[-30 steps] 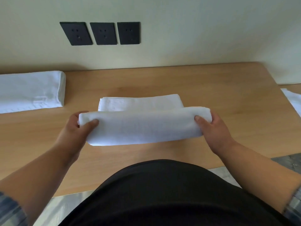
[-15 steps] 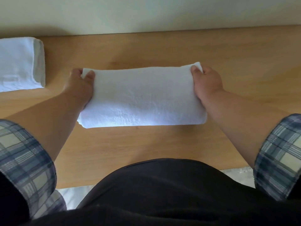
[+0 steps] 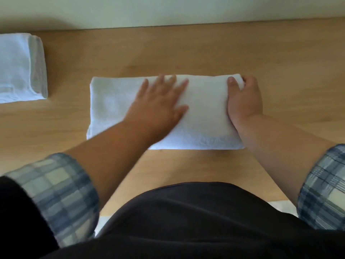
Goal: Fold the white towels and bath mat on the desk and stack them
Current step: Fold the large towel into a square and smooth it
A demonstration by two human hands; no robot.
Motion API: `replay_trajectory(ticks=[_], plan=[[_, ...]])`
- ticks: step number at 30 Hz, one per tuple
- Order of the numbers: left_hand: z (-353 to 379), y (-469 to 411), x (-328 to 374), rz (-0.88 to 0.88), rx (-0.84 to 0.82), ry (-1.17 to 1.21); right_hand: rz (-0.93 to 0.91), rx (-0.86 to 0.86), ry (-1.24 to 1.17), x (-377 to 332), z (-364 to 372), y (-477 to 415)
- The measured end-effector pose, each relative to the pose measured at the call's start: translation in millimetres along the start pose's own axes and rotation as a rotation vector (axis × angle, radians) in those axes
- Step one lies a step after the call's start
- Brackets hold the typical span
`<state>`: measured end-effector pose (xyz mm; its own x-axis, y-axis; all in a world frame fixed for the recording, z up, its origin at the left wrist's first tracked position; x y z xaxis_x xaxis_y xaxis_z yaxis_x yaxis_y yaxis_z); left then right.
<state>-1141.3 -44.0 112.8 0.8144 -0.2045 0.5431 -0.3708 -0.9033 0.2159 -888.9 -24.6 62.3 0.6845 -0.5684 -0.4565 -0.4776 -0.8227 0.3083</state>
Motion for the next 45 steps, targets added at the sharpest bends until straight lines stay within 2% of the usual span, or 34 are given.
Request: replay_trajectory(ticks=[2,4,6,8,10,12,16,27,38,42,45], plan=[[23,-2,-1,0.003,-0.115,-0.130,-0.046,0.077,0.098,-10,-15,10],[25,-7,-9,0.024,-0.120,-0.148,-0.280,0.144,0.255,-42,-20,35],[26,-11,-13,0.037,-0.130,-0.151,-0.642,0.063,0.394,-81,4,70],[29,-13,-12,0.058,-0.143,-0.152,-0.803,-0.084,0.547,-92,32,90],[30,-12,-12,0.090,-0.163,-0.155,-0.773,-0.150,0.651,-85,44,85],[26,-12,-17,0.106,-0.170,-0.161,-0.745,-0.145,0.722,-79,48,77],[16,-14,-38,-0.054,-0.091,-0.221,-0.752,-0.148,0.808,-79,59,73],[24,-20,-42,-0.017,-0.072,-0.200,-0.736,-0.121,0.813,-76,71,64],[21,-22,-45,-0.020,-0.131,-0.159,-0.738,-0.126,0.827,-78,70,65],[-5,-30,-68,0.039,-0.172,-0.175,-0.752,-0.104,0.841,-79,68,65],[-23,-45,-98,-0.026,-0.178,-0.154,-0.763,-0.092,0.827,-80,67,65]])
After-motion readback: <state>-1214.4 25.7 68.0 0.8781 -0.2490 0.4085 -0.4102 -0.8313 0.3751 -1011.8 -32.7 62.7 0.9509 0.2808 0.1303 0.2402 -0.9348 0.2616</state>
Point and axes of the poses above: each hand's wrist, its own y-axis away from the middle knuckle, its own z-axis out of the palm, x = y × z, the point moved 9 cm from there along -y, towards the middle knuckle, and after that the axes turned 14 degrees about y, right-handed, at the moved point
